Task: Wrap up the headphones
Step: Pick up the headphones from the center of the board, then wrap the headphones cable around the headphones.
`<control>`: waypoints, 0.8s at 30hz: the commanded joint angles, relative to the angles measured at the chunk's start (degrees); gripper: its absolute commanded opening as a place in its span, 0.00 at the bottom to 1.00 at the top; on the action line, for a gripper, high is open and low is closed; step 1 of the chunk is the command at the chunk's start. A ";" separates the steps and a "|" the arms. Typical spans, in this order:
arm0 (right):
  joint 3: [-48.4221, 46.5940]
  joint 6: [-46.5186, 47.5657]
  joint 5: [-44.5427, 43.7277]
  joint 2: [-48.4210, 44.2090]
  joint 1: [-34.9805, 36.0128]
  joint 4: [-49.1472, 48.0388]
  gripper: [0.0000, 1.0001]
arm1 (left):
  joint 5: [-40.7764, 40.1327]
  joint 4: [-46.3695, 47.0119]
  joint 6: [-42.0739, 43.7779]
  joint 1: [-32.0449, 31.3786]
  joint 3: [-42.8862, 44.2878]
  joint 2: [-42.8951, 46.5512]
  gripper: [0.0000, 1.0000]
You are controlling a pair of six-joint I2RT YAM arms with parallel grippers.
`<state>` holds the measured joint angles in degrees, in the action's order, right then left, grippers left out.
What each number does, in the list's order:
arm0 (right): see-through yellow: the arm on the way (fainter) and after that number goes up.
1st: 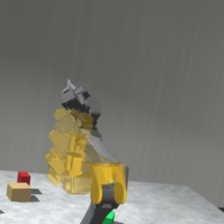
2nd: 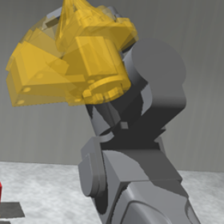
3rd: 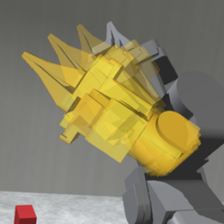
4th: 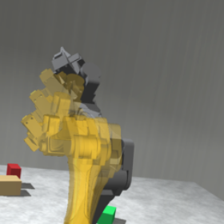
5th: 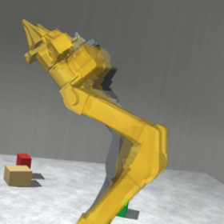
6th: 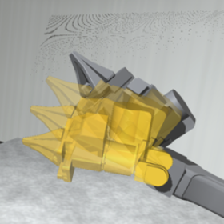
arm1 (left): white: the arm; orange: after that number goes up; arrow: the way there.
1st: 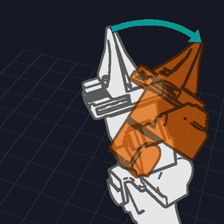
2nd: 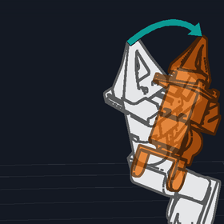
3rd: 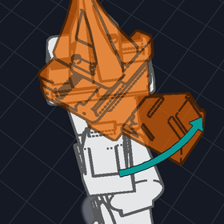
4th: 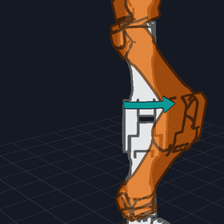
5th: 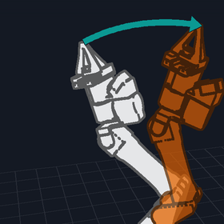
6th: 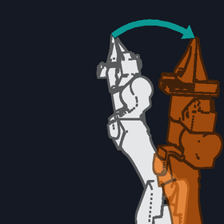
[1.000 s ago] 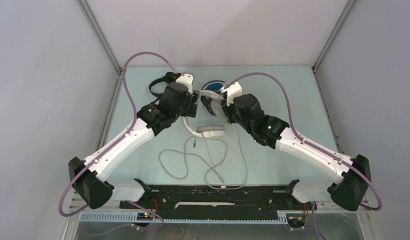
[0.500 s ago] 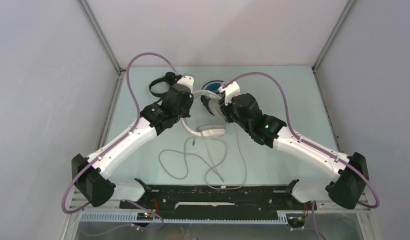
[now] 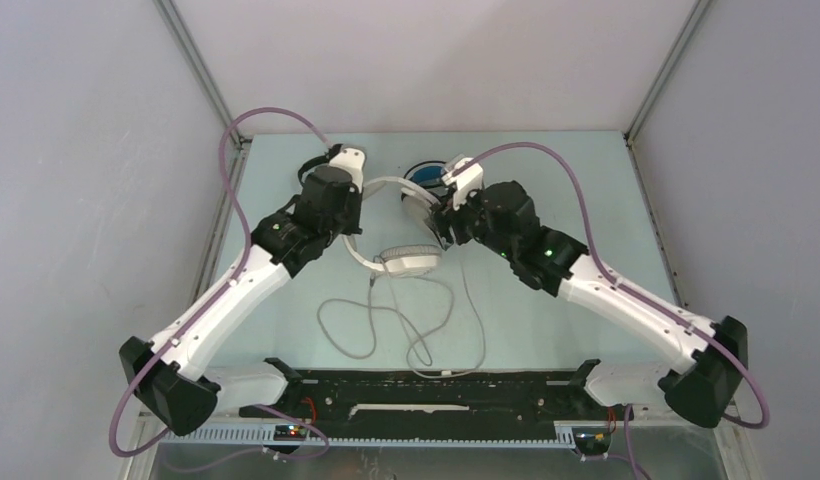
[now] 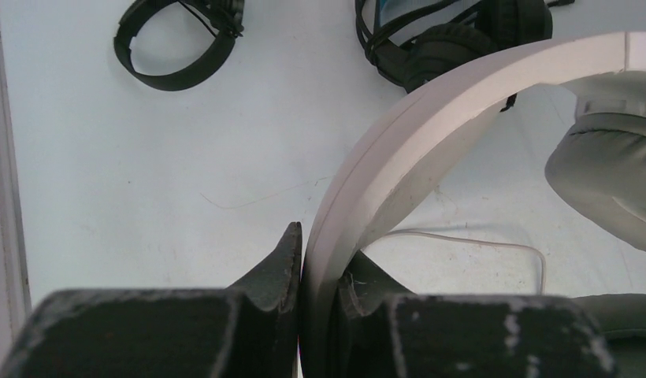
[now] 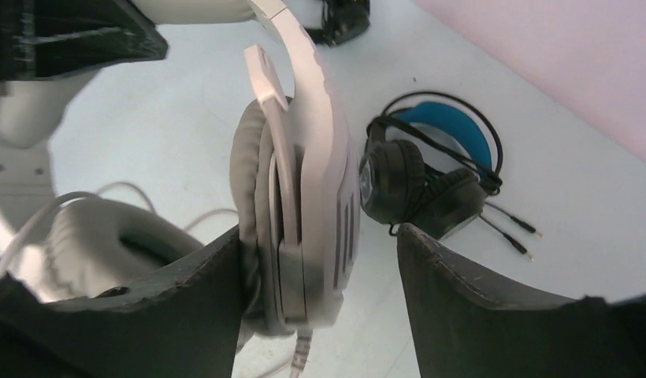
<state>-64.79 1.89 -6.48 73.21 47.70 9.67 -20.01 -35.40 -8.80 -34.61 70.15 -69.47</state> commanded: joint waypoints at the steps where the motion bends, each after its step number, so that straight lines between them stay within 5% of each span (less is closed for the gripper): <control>1: -3.08 -1.13 6.64 -6.54 -0.71 0.84 0.70 | -1.42 3.88 -0.42 3.19 2.27 3.90 0.00; 13: 1.01 -12.49 9.95 -11.58 5.36 -3.24 0.71 | -0.12 6.48 0.09 4.99 3.74 3.73 0.00; 24: 3.99 -18.84 -8.81 -1.85 22.32 -14.05 0.64 | -2.81 4.36 -3.51 6.58 8.45 1.88 0.00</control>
<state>-61.52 -13.89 -4.84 68.31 65.30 2.37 -21.34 -35.42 -8.27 -28.71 71.79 -68.18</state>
